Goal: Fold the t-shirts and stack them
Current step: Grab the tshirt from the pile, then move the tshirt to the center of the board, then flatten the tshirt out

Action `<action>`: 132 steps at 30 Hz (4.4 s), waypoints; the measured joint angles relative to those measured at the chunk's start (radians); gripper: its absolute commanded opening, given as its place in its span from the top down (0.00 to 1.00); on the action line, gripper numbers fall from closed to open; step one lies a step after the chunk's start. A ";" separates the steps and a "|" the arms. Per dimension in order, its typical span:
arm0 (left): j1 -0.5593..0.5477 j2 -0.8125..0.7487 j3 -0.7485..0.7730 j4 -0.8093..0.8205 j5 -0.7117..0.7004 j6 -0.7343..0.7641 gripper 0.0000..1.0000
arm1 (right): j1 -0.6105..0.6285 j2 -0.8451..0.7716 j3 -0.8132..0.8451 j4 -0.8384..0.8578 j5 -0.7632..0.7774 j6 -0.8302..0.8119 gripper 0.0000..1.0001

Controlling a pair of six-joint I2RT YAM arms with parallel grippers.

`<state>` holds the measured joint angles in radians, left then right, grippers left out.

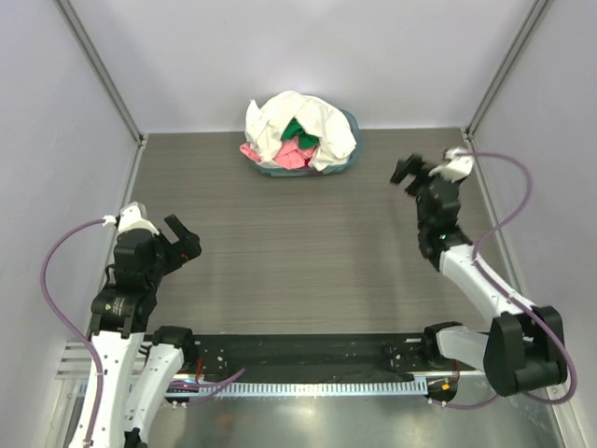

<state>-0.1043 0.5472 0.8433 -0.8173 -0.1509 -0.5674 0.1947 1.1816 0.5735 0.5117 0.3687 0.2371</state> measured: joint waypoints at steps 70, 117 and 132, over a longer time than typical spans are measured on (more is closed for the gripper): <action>0.061 0.020 0.000 -0.022 -0.029 -0.007 0.00 | 0.417 1.356 1.928 -0.743 -0.504 0.280 0.99; 0.052 0.142 0.000 -0.010 -0.007 0.003 0.00 | 0.607 -0.176 0.324 -1.341 0.207 0.743 0.00; 0.052 0.107 -0.002 -0.008 -0.013 0.003 0.00 | 1.201 0.378 0.469 -1.331 0.096 0.944 0.34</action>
<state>-0.0521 0.6540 0.8413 -0.8257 -0.1638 -0.5640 1.3956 1.5597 1.0428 -0.8188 0.4648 1.1809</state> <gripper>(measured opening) 0.996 0.693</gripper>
